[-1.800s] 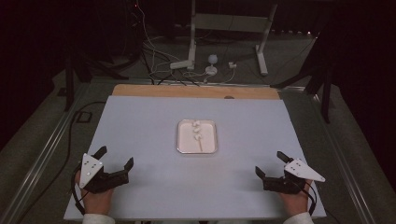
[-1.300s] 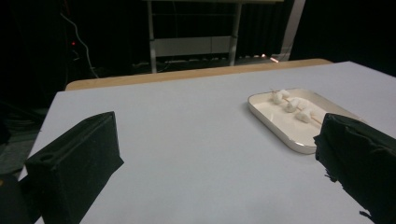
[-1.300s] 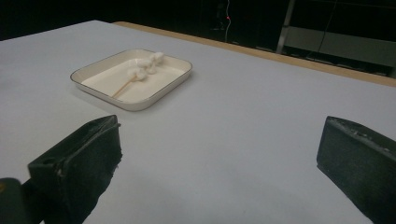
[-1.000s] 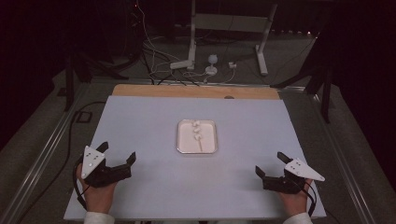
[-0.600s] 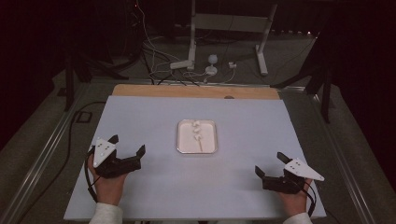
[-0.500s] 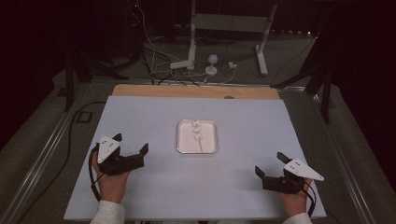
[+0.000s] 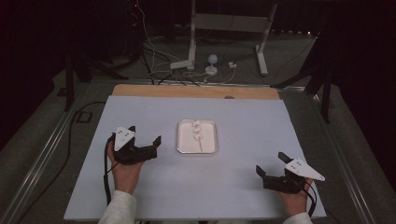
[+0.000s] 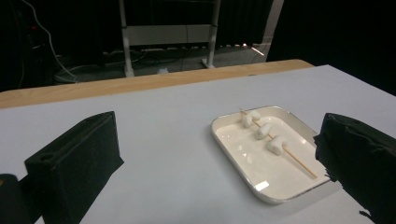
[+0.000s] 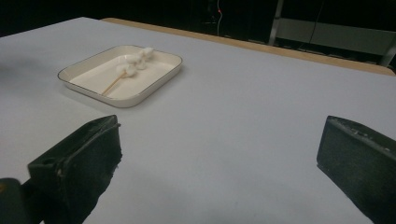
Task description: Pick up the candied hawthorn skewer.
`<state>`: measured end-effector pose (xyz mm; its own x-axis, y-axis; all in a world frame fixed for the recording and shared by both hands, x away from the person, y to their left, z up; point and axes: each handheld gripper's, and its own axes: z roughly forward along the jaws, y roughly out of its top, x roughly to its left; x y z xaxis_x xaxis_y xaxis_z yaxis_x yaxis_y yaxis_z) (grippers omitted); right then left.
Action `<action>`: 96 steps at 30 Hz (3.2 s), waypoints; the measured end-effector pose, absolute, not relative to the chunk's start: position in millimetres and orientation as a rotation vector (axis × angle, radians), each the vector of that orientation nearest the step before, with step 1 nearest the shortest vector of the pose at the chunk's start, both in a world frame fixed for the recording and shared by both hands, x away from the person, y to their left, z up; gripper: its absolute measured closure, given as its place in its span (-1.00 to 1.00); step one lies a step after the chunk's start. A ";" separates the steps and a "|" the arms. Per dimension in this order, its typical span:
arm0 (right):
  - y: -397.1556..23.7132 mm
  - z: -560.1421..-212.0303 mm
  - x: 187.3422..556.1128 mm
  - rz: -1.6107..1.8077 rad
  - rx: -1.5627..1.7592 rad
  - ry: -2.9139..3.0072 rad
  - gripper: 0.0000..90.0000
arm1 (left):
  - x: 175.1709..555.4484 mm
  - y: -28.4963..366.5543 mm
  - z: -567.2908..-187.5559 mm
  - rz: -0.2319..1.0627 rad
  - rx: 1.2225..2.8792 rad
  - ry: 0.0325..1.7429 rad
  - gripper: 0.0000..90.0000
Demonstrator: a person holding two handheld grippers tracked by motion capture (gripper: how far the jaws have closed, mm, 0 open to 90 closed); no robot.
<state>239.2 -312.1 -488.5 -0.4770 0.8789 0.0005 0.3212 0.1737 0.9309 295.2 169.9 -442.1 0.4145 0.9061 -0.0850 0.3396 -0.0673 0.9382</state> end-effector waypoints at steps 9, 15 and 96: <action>-312.2 -488.0 238.6 1.293 1.130 1.893 -1.00 | 314.7 148.2 -450.6 0.650 1.642 1.116 -0.98; -312.3 -488.2 238.6 1.293 1.135 1.893 -1.00 | 326.9 129.6 -460.4 0.629 1.669 1.106 -0.98; -312.6 -489.5 238.8 1.271 1.143 1.913 -1.00 | 376.9 47.6 -515.5 0.443 2.066 1.328 0.96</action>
<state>238.8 -312.6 -489.5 -0.4736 0.8807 -0.0009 0.3407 0.1841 0.9220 376.9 47.6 -515.5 0.4345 0.8989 -0.0561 0.6854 -0.2896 0.6682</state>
